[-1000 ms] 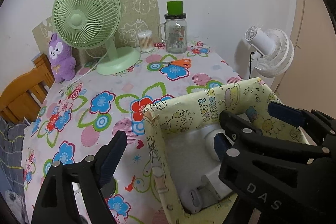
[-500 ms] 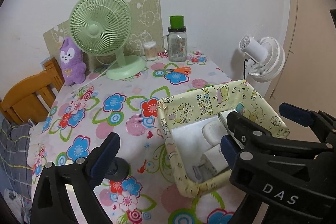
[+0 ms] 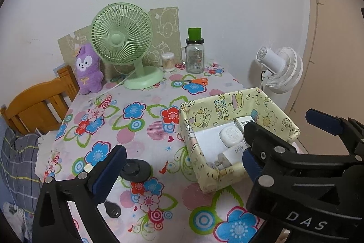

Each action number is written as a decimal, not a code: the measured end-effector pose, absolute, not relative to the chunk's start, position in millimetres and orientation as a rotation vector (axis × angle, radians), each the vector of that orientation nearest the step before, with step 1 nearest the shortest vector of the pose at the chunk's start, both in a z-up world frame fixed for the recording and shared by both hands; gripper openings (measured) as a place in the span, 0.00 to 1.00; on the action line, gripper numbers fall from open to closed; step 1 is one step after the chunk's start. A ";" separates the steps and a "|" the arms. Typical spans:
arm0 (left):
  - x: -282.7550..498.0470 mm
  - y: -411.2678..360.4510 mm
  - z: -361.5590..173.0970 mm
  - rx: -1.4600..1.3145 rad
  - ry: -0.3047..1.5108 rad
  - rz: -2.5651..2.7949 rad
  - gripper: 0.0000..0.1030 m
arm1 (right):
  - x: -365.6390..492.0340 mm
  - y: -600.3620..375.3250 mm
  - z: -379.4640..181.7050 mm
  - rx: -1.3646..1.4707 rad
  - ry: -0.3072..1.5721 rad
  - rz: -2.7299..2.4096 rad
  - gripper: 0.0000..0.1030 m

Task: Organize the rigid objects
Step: 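Withdraw both open tools from the box toward the black key and black cup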

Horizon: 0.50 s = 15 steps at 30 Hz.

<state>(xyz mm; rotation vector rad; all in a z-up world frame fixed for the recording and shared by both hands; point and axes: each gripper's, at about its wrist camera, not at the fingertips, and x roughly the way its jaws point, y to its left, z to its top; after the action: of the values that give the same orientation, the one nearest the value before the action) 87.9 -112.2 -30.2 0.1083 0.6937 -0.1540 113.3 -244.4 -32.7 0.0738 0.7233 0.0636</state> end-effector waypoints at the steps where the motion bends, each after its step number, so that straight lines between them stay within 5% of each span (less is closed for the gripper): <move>1: 85.2 -109.9 -29.9 0.107 0.692 -0.153 1.00 | 110.6 -242.1 -31.6 0.069 0.718 0.061 0.99; 15: 52.3 -84.9 -26.6 0.079 0.676 -0.141 1.00 | 72.8 -212.6 -22.5 0.022 0.668 0.079 1.00</move>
<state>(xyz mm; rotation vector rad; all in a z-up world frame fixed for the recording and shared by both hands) 52.3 -84.9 -26.6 0.0792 0.6757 -0.1405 72.8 -212.6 -22.5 0.0224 0.6682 0.0794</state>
